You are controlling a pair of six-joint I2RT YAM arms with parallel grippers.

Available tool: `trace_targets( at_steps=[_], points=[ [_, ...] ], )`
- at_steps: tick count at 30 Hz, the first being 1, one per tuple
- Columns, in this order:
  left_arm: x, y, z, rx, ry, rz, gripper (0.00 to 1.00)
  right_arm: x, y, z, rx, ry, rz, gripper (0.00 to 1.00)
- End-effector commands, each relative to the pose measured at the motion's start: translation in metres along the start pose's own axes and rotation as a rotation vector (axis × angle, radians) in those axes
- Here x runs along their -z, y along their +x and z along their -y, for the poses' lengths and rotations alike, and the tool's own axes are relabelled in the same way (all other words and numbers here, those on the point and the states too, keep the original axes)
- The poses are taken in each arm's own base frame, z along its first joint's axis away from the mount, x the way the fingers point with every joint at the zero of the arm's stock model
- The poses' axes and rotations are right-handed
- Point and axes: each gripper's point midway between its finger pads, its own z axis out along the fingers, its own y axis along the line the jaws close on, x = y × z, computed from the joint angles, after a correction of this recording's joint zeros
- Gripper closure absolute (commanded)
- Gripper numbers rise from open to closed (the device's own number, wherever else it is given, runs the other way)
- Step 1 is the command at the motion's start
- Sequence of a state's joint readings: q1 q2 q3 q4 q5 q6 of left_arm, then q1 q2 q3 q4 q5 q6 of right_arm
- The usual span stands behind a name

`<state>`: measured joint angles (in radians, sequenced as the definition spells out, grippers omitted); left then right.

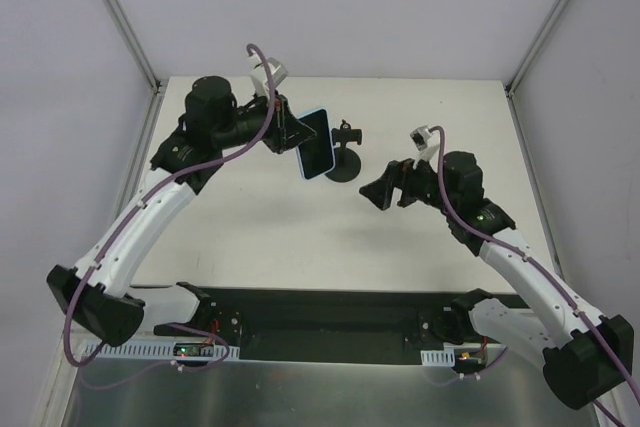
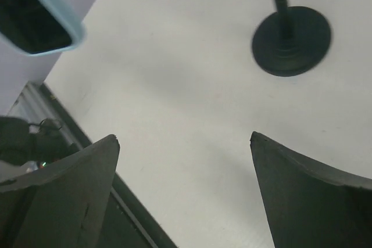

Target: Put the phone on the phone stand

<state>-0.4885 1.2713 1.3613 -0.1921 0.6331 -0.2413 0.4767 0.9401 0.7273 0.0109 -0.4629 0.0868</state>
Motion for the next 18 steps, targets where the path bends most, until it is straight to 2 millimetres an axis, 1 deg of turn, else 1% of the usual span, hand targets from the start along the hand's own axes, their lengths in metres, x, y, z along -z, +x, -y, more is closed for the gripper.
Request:
trace_targets(
  at_steps=[1, 2, 3, 4, 5, 6, 7, 8, 9, 10, 11, 12, 13, 16, 17, 18],
  points=[
    [0.037, -0.033, 0.003, -0.175, -0.137, 0.158, 1.00, 0.011, -0.035, 0.050, -0.024, 0.324, 0.077, 0.04],
    [0.041, -0.035, -0.002, -0.179, -0.179, 0.174, 1.00, 0.008, -0.035, 0.059, -0.037, 0.367, 0.059, 0.04],
    [0.048, -0.038, -0.003, -0.190, -0.206, 0.196, 1.00, 0.008, -0.039, 0.066, -0.033, 0.406, 0.058, 0.04],
    [0.049, -0.035, -0.007, -0.187, -0.225, 0.196, 1.00, 0.010, -0.050, 0.067, -0.029, 0.431, 0.056, 0.03],
    [0.053, -0.036, -0.012, -0.186, -0.262, 0.207, 1.00, 0.003, -0.048, 0.076, -0.035, 0.465, 0.026, 0.03],
    [0.056, -0.036, -0.011, -0.187, -0.267, 0.214, 1.00, 0.001, -0.051, 0.081, -0.032, 0.495, 0.021, 0.01],
    [0.055, -0.032, -0.014, -0.180, -0.275, 0.207, 1.00, -0.002, -0.051, 0.086, -0.029, 0.512, 0.000, 0.03],
    [0.056, -0.031, -0.016, -0.180, -0.283, 0.206, 1.00, -0.012, -0.059, 0.088, -0.024, 0.514, -0.007, 0.06],
    [0.056, -0.029, -0.015, -0.173, -0.281, 0.206, 1.00, -0.018, -0.061, 0.087, -0.018, 0.500, -0.013, 0.10],
    [0.055, -0.027, -0.016, -0.167, -0.280, 0.201, 1.00, -0.025, -0.067, 0.087, -0.008, 0.490, 0.002, 0.19],
    [0.055, -0.026, -0.015, -0.163, -0.277, 0.199, 1.00, -0.033, -0.068, 0.089, 0.000, 0.487, -0.001, 0.25],
    [0.056, -0.025, -0.015, -0.157, -0.277, 0.200, 1.00, -0.040, -0.069, 0.083, 0.021, 0.475, 0.003, 0.33],
    [0.055, -0.023, -0.016, -0.152, -0.279, 0.197, 1.00, -0.044, -0.076, 0.084, 0.048, 0.496, 0.031, 0.36],
    [0.055, -0.018, -0.017, -0.151, -0.277, 0.191, 1.00, -0.062, -0.079, 0.083, 0.128, 0.527, 0.041, 0.38],
    [0.055, -0.017, -0.017, -0.152, -0.275, 0.188, 1.00, -0.065, -0.080, 0.084, 0.145, 0.543, 0.042, 0.38],
    [0.055, -0.017, -0.016, -0.157, -0.274, 0.189, 1.00, -0.068, -0.085, 0.083, 0.159, 0.563, 0.055, 0.40]
  ],
)
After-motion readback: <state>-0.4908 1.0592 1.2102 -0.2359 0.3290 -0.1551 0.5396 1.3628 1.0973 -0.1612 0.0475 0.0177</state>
